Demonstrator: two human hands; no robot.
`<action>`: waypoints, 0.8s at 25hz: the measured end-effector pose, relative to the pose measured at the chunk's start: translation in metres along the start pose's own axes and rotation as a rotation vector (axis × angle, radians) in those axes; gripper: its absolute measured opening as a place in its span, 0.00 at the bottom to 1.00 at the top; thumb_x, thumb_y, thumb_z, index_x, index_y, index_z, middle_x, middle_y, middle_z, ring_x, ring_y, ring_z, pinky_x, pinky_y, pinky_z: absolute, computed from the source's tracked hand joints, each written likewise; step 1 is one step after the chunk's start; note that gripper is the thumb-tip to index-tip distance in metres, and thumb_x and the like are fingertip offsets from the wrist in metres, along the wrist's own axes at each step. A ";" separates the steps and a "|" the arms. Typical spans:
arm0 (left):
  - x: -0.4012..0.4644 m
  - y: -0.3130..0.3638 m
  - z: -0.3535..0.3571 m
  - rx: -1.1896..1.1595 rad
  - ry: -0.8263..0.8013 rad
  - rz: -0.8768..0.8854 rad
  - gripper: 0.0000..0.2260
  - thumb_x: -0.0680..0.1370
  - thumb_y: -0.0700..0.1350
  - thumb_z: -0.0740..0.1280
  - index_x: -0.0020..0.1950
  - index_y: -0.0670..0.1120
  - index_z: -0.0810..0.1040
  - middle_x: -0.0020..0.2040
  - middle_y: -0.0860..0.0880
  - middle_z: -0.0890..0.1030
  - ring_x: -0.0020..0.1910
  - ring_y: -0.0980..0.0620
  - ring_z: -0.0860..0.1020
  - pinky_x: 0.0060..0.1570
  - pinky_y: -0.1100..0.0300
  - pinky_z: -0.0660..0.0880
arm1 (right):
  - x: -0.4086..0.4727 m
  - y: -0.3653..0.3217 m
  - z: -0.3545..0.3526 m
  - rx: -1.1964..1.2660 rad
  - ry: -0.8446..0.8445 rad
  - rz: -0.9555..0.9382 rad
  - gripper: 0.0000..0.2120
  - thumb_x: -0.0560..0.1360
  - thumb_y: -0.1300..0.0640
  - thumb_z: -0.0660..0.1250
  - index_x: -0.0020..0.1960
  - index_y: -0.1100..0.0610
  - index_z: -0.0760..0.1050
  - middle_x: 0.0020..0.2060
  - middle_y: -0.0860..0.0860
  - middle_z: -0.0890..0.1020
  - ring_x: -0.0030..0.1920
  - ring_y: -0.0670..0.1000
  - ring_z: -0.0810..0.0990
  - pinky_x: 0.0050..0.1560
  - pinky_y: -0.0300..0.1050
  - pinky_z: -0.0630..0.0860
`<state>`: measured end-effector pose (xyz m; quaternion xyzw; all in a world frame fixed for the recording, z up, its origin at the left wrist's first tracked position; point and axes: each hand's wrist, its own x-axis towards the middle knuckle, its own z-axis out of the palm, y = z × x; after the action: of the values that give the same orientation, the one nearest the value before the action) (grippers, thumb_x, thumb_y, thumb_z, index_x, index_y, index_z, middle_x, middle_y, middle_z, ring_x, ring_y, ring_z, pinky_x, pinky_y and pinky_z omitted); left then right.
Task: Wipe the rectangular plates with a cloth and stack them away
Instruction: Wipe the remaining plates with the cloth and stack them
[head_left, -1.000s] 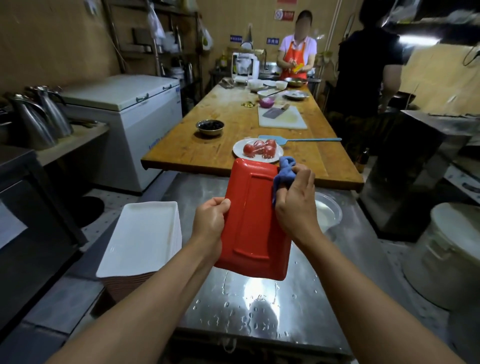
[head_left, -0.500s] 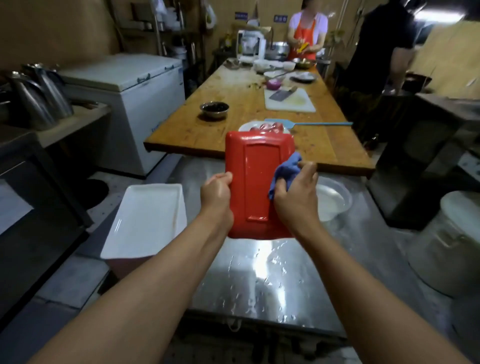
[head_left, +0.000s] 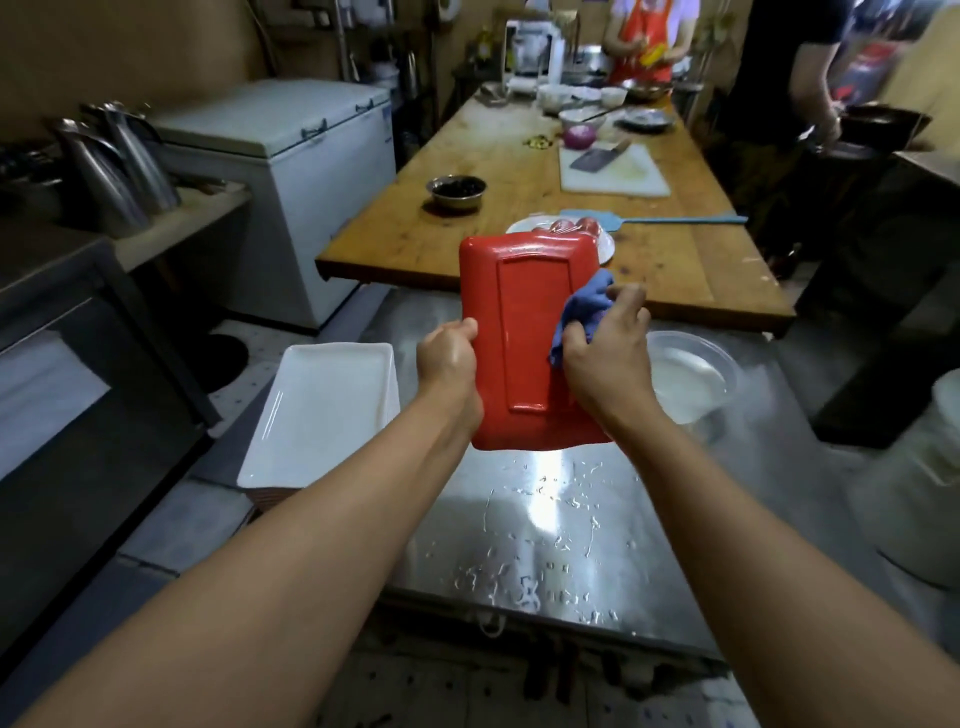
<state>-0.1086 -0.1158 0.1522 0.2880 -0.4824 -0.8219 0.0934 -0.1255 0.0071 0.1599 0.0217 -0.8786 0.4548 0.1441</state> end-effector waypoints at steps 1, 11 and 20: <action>0.001 0.001 -0.001 -0.016 0.006 0.004 0.06 0.78 0.41 0.61 0.49 0.42 0.78 0.49 0.39 0.82 0.48 0.40 0.81 0.51 0.41 0.77 | -0.002 0.001 0.000 0.005 0.002 -0.012 0.17 0.75 0.61 0.60 0.62 0.62 0.61 0.61 0.63 0.68 0.60 0.61 0.69 0.50 0.46 0.64; 0.005 0.014 0.009 -0.167 0.063 0.008 0.06 0.78 0.43 0.63 0.43 0.45 0.77 0.39 0.46 0.82 0.38 0.47 0.81 0.41 0.48 0.78 | -0.025 0.008 -0.009 0.100 0.027 0.073 0.14 0.74 0.58 0.62 0.57 0.55 0.62 0.55 0.54 0.70 0.56 0.56 0.73 0.52 0.53 0.72; -0.011 -0.002 0.028 -0.284 0.042 -0.021 0.06 0.78 0.45 0.63 0.45 0.47 0.78 0.40 0.48 0.82 0.39 0.47 0.81 0.42 0.48 0.77 | -0.016 0.007 -0.020 0.587 0.182 0.426 0.17 0.67 0.63 0.66 0.51 0.51 0.65 0.45 0.54 0.76 0.39 0.48 0.75 0.22 0.33 0.68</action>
<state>-0.1150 -0.0895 0.1644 0.2940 -0.3560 -0.8767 0.1349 -0.1070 0.0260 0.1613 -0.1619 -0.6792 0.7071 0.1114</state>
